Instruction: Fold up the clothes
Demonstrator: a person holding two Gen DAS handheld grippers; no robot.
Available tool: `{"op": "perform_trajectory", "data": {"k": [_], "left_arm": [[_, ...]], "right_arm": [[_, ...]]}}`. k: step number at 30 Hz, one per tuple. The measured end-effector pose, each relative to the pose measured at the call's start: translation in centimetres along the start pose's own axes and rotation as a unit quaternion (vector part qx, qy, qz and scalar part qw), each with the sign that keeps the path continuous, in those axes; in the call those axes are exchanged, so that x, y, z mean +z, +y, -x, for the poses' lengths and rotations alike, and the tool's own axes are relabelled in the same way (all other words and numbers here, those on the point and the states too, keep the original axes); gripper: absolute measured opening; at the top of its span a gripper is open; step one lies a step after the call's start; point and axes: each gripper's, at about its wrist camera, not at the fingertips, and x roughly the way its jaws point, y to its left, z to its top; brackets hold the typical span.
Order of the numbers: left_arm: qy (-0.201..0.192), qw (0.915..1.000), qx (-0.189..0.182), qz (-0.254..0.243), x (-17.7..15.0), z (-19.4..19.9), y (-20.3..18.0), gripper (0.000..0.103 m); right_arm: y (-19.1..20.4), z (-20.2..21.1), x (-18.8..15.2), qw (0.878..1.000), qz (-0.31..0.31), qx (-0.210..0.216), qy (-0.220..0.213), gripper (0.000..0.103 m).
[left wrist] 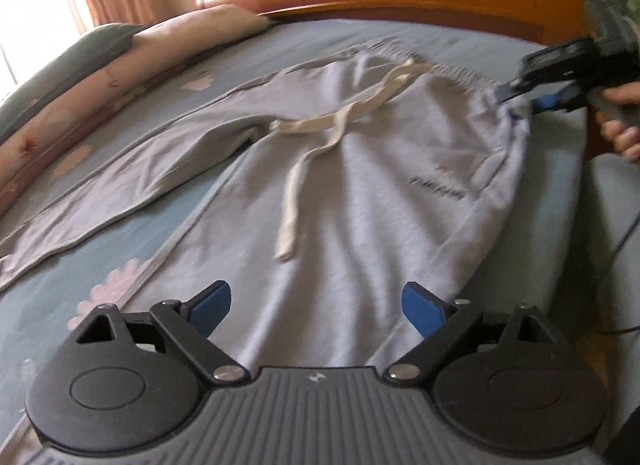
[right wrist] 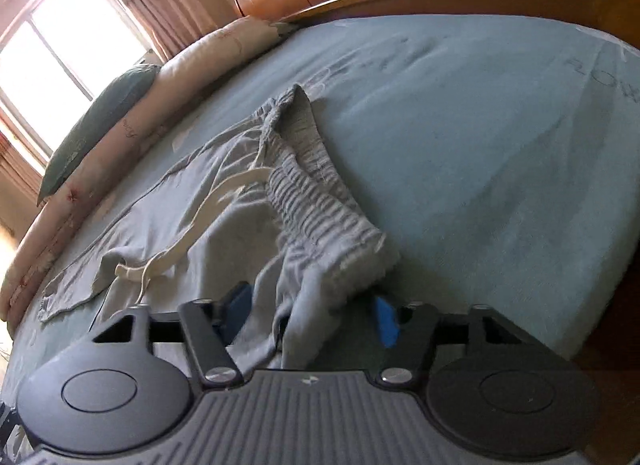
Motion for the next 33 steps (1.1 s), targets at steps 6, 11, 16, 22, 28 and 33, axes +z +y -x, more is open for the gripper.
{"op": "perform_trajectory", "data": {"k": [6,11,16,22,28,33], "left_arm": [[-0.002,0.9987,-0.043,-0.028,0.4,-0.1,-1.8,0.092],[0.006,0.9964,-0.074,-0.04,0.2,-1.0,-2.8,0.092],[0.055,0.992,-0.112,-0.022,-1.0,-2.4,-2.5,0.092],[0.031,0.9961,-0.082,-0.008,0.1,-1.8,-0.6,0.092],[0.046,0.9955,-0.069,0.046,0.7,-3.9,0.7,0.092],[0.079,0.9924,-0.072,0.061,-1.9,-3.4,1.0,0.095]], "right_arm": [[0.1,0.6,1.1,0.999,0.031,0.001,-0.009,0.011],[-1.0,1.1,1.8,0.999,0.039,-0.02,0.014,0.014],[-0.4,2.0,1.4,0.998,0.035,-0.052,0.007,0.026],[4.7,4.3,2.7,0.985,0.142,-0.068,-0.064,0.045],[9.2,-1.3,1.6,0.981,0.193,-0.01,-0.007,0.047],[9.6,-4.2,-2.0,0.974,0.217,-0.012,0.059,0.048]]}}
